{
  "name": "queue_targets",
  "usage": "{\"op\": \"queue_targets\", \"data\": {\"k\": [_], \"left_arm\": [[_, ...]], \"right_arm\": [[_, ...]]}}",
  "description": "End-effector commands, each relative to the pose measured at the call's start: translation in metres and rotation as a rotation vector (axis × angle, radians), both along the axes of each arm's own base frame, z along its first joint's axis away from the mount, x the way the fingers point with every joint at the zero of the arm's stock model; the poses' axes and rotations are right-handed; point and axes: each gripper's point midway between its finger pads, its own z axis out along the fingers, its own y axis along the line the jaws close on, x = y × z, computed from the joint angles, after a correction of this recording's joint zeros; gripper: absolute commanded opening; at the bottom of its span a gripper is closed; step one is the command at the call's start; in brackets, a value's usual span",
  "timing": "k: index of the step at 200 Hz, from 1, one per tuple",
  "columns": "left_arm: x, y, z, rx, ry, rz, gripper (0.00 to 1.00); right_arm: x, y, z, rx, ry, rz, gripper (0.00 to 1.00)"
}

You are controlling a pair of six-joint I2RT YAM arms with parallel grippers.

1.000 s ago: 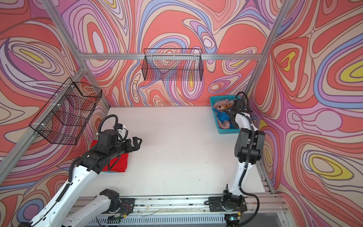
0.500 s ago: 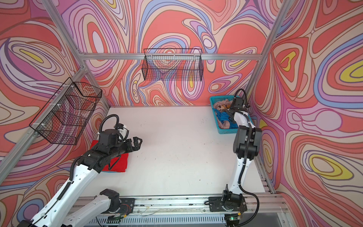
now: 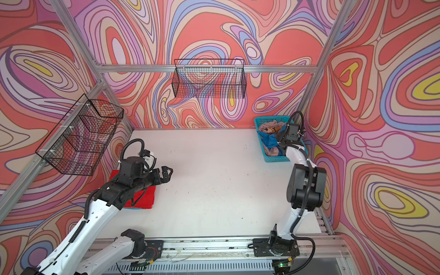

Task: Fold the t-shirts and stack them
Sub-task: 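Lift the blue t-shirt out of the basket with the right gripper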

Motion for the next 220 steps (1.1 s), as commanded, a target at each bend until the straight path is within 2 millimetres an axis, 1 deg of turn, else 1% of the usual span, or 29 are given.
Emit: {"op": "queue_targets", "data": {"k": [1,12,22,54,58,70,78,81,89,91,94,96,100,111,136,143,149,152,164,181,200,220], "left_arm": [[-0.004,-0.002,0.002,-0.002,-0.004,-0.024,1.00],[-0.004,-0.003,0.002,-0.003,-0.004,-0.026,1.00],[-0.004,-0.004,0.003,-0.010,-0.005,-0.032,1.00],[-0.005,-0.006,0.004,-0.022,-0.010,-0.042,1.00],[-0.005,-0.006,0.004,-0.022,-0.010,-0.042,1.00],[-0.005,-0.007,0.005,-0.024,-0.014,-0.045,1.00],[-0.006,-0.007,0.005,-0.026,-0.017,-0.047,1.00],[-0.006,-0.007,0.005,-0.028,-0.017,-0.046,1.00],[-0.006,-0.007,0.005,-0.029,-0.019,-0.047,1.00],[-0.006,-0.007,0.005,-0.028,-0.019,-0.049,1.00],[-0.006,-0.007,0.006,-0.029,-0.023,-0.049,1.00],[-0.006,-0.007,0.006,-0.028,-0.022,-0.048,1.00],[-0.006,-0.007,0.006,-0.028,-0.022,-0.049,1.00],[-0.006,-0.007,0.006,-0.028,-0.025,-0.047,1.00],[-0.007,-0.006,0.007,-0.026,-0.030,-0.046,1.00],[-0.006,-0.006,0.008,-0.025,-0.034,-0.042,1.00],[-0.007,-0.005,0.008,-0.024,-0.035,-0.040,1.00],[-0.007,-0.005,0.009,-0.023,-0.038,-0.041,1.00],[-0.007,-0.004,0.010,-0.019,-0.045,-0.035,1.00],[-0.008,0.000,0.013,-0.012,-0.059,-0.025,1.00],[-0.009,0.005,0.016,0.000,-0.077,-0.006,1.00],[-0.009,0.014,0.021,0.024,-0.099,0.035,1.00]], "right_arm": [[-0.012,0.006,0.079,0.005,-0.282,-0.021,0.00],[-0.022,0.009,0.099,-0.005,-0.344,-0.014,0.00],[-0.030,0.012,0.112,-0.009,-0.376,-0.007,0.00],[-0.048,0.029,0.159,-0.034,-0.492,0.044,0.00],[-0.049,0.034,0.168,-0.038,-0.510,0.061,0.00],[-0.051,0.043,0.185,-0.048,-0.536,0.093,0.00],[-0.053,0.052,0.199,-0.057,-0.559,0.125,0.00],[-0.053,0.058,0.206,-0.059,-0.573,0.147,0.00],[-0.054,0.066,0.217,-0.069,-0.583,0.172,0.00],[-0.055,0.070,0.223,-0.074,-0.590,0.183,0.00],[-0.055,0.073,0.226,-0.078,-0.593,0.191,0.00],[-0.057,0.078,0.233,-0.083,-0.600,0.204,0.00],[-0.058,0.081,0.239,-0.087,-0.609,0.216,0.00],[-0.063,0.099,0.261,-0.104,-0.645,0.273,0.00],[-0.079,0.134,0.311,-0.111,-0.720,0.373,0.00],[-0.085,0.146,0.327,-0.112,-0.741,0.406,0.00],[-0.089,0.158,0.336,-0.105,-0.749,0.439,0.00],[-0.092,0.163,0.345,-0.103,-0.763,0.458,0.00],[-0.102,0.189,0.366,-0.083,-0.792,0.540,0.00],[-0.123,0.223,0.401,-0.065,-0.845,0.637,0.00],[-0.150,0.262,0.429,-0.022,-0.879,0.747,0.00],[-0.172,0.298,0.439,0.052,-0.881,0.850,0.00]]}}
